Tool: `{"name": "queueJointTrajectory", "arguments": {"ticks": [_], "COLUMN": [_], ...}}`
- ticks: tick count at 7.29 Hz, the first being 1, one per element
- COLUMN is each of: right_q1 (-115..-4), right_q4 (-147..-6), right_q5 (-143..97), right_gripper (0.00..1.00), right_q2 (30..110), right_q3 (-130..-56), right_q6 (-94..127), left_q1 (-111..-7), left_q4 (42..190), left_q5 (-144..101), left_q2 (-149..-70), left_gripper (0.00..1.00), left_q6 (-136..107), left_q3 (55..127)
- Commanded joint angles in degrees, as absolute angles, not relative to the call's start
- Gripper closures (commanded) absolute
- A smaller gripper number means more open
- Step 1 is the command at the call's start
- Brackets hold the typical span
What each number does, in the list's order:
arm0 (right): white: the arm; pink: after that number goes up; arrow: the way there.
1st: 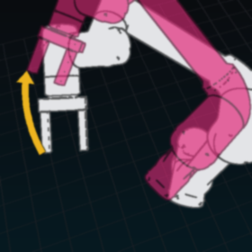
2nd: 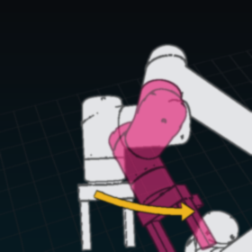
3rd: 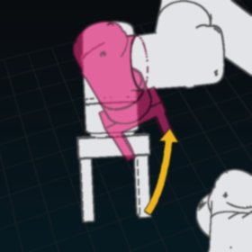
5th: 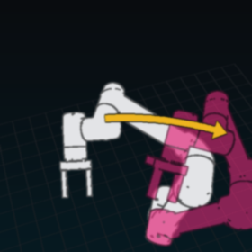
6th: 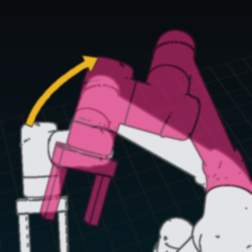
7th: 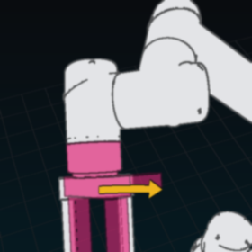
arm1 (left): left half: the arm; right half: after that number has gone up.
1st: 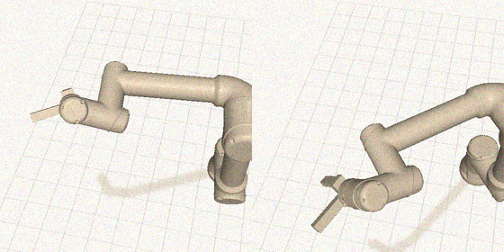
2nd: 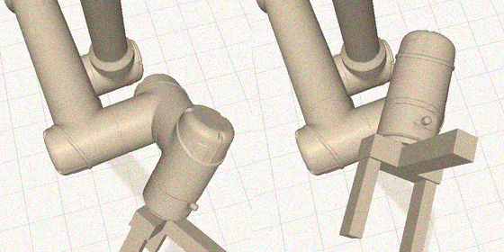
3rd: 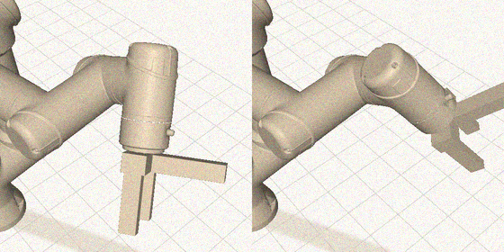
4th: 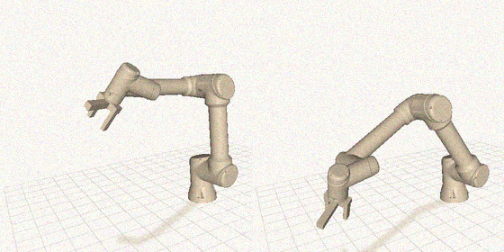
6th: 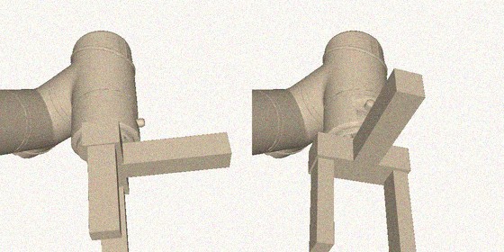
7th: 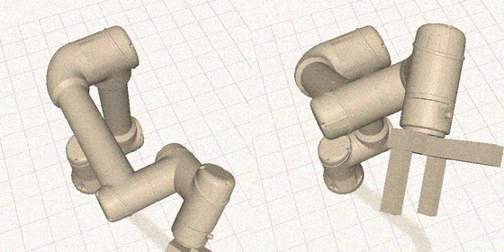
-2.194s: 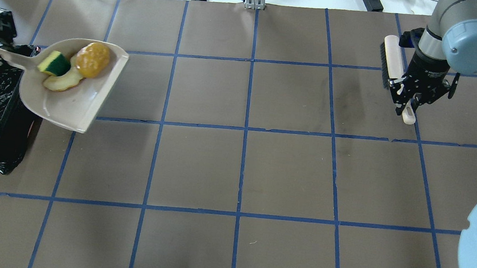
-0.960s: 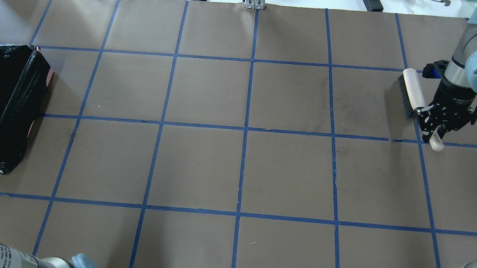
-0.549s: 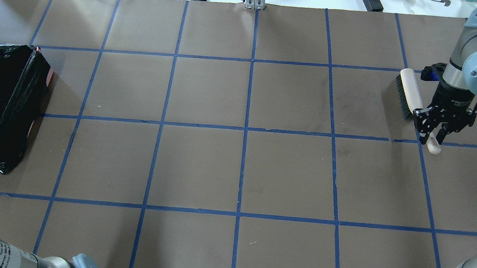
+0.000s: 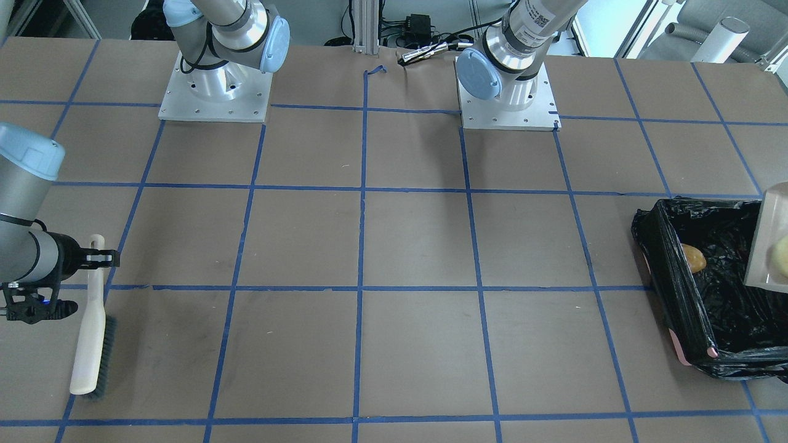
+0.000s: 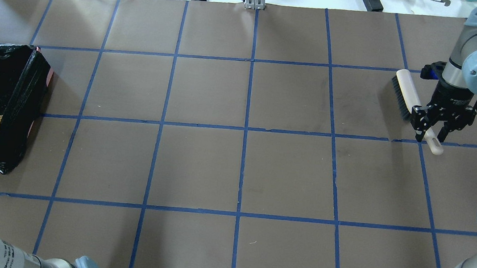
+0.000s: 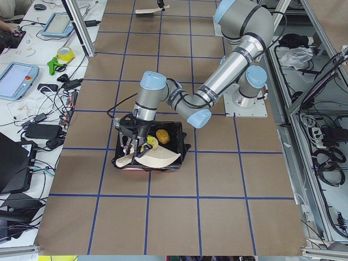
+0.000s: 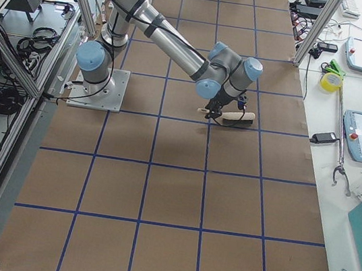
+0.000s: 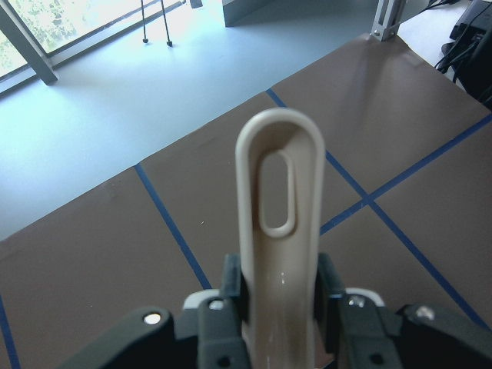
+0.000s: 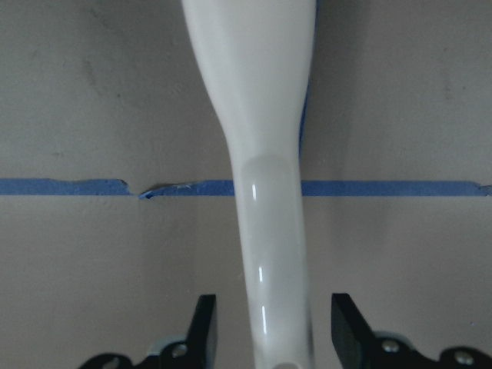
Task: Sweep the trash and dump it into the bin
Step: 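Tip the dustpan over the black bin with the left gripper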
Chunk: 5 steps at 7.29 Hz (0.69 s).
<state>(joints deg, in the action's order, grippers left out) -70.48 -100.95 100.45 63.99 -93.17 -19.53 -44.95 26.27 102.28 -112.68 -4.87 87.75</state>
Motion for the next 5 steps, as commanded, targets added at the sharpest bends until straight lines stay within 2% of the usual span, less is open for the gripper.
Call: {"name": "queueJointTrajectory", "arguments": {"ticks": [1,2,5], "right_q1": [-70.8,-71.1,-73.9], "right_q4": [-101.5,-101.5,-95.0], "right_q5": [97.9,95.0,92.8], "right_gripper": [0.12,0.03,0.0], "right_q2": [66.7,70.3,82.9], "right_q3": [-91.0,-90.2,-87.8], "right_q6": [-19.7,-19.5,-18.6], "left_q1": [-46.7,-47.4,-48.6], "left_q4": [21.2,19.0,24.3], "left_q5": [104.3,104.8,104.2], "left_q2": [-112.9,-113.0,-111.4], "left_gripper": [1.0,1.0,1.0], "left_q6": [-2.7,-1.6,-2.1], "left_q3": [88.2,88.2,87.6]}}
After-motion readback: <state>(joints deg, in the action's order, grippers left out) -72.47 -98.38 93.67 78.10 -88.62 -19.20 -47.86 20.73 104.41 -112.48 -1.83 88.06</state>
